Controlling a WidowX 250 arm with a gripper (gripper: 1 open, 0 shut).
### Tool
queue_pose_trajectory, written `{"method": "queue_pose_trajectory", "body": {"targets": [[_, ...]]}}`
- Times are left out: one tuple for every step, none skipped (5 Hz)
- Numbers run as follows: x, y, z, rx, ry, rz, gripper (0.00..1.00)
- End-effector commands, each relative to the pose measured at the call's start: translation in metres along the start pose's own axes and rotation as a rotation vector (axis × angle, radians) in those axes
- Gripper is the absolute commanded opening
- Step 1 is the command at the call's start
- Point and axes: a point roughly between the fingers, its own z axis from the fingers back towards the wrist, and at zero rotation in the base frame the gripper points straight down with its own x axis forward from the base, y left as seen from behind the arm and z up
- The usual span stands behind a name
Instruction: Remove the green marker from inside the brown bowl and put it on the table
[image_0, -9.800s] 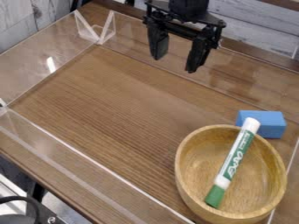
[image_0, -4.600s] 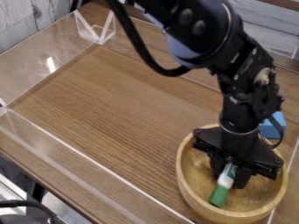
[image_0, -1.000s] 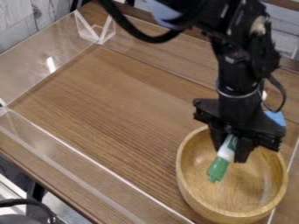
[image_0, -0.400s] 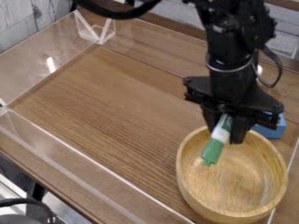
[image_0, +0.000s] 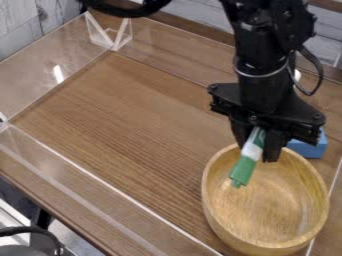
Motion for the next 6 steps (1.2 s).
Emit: {"method": "queue_pose_trajectory", "body": {"targets": [[0.0083, -0.0049, 0.0155, -0.025, -0.057, -0.010, 0.00], [0.0088, -0.0060, 0.0175, -0.031, -0.059, -0.013, 0.00], [0.0093, -0.0072, 0.0193, -0.037, -0.061, -0.017, 0.00], [0.0096, -0.0083, 0.0212, -0.043, -0.062, -0.022, 0.00], [0.0098, -0.0094, 0.0231, -0.049, -0.065, -0.026, 0.00], [0.0099, -0.0104, 0.0246, -0.056, -0.066, -0.031, 0.00]]}}
